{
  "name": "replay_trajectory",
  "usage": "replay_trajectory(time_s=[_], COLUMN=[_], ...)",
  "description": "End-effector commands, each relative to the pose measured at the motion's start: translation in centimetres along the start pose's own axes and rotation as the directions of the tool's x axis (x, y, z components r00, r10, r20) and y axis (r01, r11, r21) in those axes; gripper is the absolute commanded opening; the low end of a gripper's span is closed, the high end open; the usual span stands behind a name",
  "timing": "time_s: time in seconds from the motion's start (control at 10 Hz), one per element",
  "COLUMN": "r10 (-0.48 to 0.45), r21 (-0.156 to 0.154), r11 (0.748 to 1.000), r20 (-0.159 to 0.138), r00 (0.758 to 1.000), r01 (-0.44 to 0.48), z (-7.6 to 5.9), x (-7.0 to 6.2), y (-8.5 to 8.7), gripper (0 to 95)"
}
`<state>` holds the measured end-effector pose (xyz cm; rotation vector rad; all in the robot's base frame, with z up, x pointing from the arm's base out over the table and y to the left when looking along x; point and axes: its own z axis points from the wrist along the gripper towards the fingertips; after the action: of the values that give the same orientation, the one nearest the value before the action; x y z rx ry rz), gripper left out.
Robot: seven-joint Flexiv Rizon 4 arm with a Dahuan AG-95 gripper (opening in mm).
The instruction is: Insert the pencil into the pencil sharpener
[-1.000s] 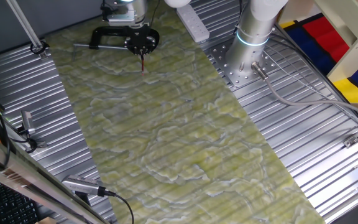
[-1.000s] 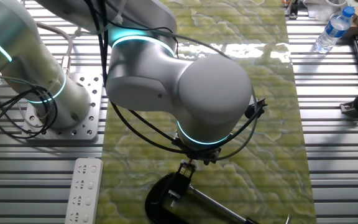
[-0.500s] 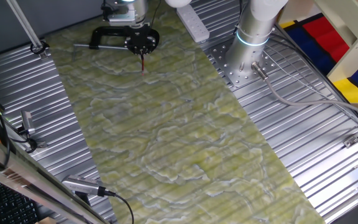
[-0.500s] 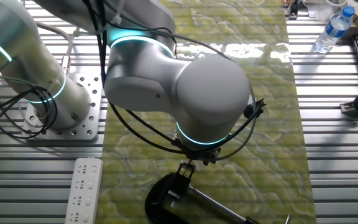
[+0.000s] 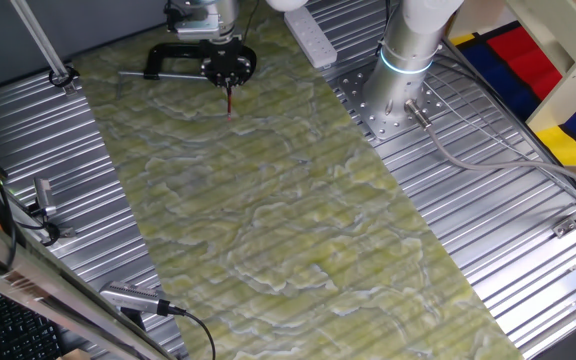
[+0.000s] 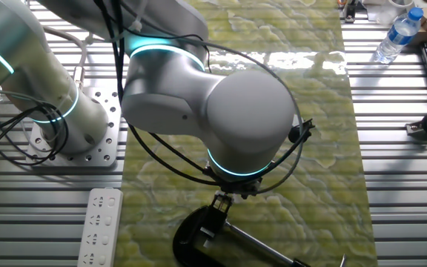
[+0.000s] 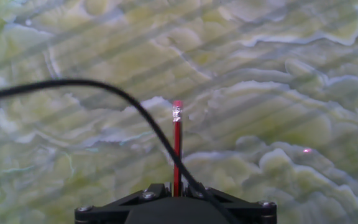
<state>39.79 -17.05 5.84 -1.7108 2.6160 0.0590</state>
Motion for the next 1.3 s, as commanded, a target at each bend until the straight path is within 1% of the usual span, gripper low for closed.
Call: replay_trajectory(time_s=[0.1,0.2,0.4,0.5,0.7,0.8,0.9,1.0,1.1,1.2,1.3], r10=[0.0,0.003,0.012,0.034,0.075,0.1,0.115,0.16,0.192,0.207,0.253], r21=[0.001,0.0,-0.003,-0.013,-0.024,-0.029,-0.03,-0.035,-0.041,-0.043,-0.047], r11=[1.0,1.0,1.0,0.999,0.997,0.995,0.993,0.986,0.98,0.977,0.966], r20=[-0.005,-0.005,-0.007,-0.012,-0.022,-0.027,-0.029,-0.03,-0.034,-0.039,-0.047], r00=[1.0,1.0,1.0,0.999,0.997,0.995,0.993,0.987,0.981,0.978,0.966], r01=[0.0,-0.003,-0.012,-0.034,-0.075,-0.101,-0.115,-0.161,-0.193,-0.209,-0.255], z=[0.0,0.0,0.0,-0.3,-0.8,-1.1,-1.2,-1.2,-1.3,-1.3,-1.4], x=[0.0,0.0,0.0,-0.2,-0.9,-1.8,-2.3,-3.0,-3.5,-3.8,-4.4], y=[-0.1,-0.1,-0.1,-0.1,-0.1,-0.2,-0.2,-0.2,-0.3,-0.3,-0.3], gripper=[38.0,57.0,57.0,57.0,57.0,57.0,38.0,38.0,19.0,19.0,0.0])
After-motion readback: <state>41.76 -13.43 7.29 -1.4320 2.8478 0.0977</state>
